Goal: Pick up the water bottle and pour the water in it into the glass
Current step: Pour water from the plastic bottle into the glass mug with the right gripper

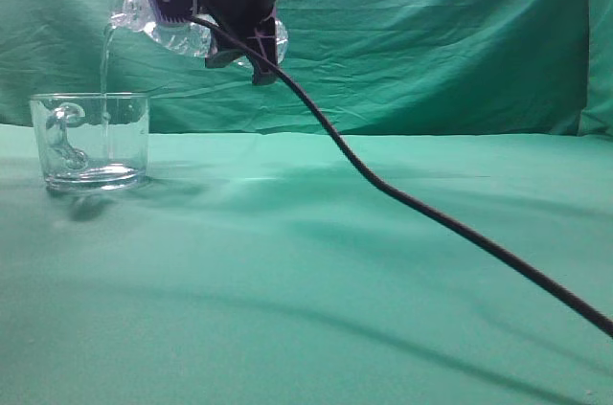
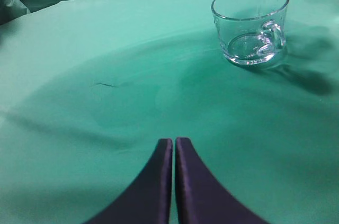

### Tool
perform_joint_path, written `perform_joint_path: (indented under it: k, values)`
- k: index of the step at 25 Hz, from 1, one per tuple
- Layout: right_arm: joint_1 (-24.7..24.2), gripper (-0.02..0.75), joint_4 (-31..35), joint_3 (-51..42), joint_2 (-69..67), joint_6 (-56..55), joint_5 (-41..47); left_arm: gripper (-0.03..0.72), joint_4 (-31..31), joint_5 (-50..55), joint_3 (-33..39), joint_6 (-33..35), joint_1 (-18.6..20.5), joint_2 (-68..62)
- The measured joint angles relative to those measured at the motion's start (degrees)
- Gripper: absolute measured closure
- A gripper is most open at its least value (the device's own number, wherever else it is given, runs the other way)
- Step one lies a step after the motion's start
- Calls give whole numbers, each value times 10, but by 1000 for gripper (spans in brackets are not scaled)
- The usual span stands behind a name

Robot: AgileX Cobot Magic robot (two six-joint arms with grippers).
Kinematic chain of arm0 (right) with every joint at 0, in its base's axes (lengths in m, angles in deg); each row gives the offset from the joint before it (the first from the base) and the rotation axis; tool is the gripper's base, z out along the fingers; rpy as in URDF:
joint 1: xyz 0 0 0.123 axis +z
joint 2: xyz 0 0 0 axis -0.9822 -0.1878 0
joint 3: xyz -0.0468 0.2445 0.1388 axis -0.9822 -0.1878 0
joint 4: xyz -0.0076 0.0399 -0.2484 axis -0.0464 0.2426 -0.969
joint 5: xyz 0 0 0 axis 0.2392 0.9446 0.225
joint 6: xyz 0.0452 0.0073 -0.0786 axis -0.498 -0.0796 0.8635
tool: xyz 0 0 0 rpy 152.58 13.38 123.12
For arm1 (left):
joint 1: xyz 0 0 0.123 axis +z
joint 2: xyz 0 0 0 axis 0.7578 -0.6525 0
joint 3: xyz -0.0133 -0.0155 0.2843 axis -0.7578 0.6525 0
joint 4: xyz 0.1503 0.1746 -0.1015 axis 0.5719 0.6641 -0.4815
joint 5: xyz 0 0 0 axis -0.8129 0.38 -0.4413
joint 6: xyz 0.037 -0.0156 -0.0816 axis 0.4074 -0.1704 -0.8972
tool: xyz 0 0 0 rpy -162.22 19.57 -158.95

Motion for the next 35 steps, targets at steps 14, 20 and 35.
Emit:
perform_joint_path:
  k: [14,20,35]
  values:
    - [0,403,-26,0,0,1,0,688,0,0,0,0,0,0]
    - [0,403,-27,0,0,1,5,688,0,0,0,0,0,0]
    - [0,403,-27,1,0,0,5,688,0,0,0,0,0,0]
